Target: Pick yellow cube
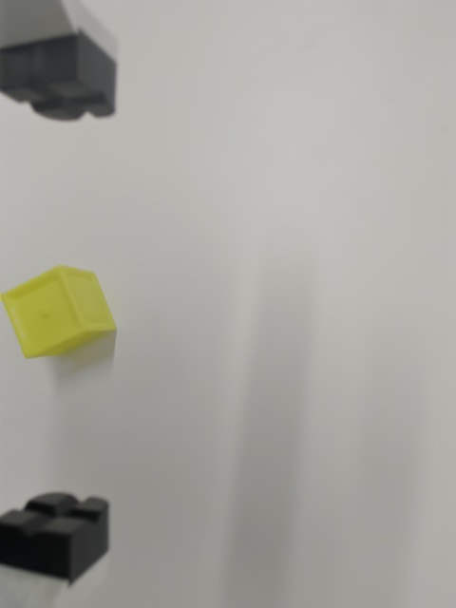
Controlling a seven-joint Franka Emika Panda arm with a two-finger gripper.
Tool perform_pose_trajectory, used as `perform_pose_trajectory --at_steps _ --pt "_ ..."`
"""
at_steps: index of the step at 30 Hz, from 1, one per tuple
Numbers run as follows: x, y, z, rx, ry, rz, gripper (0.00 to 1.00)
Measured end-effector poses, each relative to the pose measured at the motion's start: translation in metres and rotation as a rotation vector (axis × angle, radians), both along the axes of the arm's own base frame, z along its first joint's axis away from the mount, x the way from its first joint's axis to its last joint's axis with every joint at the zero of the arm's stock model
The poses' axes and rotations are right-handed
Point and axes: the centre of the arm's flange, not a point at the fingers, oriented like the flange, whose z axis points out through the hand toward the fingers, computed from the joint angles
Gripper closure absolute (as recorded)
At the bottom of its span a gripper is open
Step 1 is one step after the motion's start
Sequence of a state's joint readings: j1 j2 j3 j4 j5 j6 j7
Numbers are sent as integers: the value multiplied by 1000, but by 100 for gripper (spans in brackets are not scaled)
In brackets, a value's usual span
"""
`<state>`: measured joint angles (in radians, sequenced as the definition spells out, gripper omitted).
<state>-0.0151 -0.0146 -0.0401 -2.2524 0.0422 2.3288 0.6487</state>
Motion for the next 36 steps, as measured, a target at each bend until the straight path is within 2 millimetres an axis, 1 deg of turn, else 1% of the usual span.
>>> perform_pose_trajectory --at_steps 36 --pt "-60 -4 -89 -18 35 167 0"
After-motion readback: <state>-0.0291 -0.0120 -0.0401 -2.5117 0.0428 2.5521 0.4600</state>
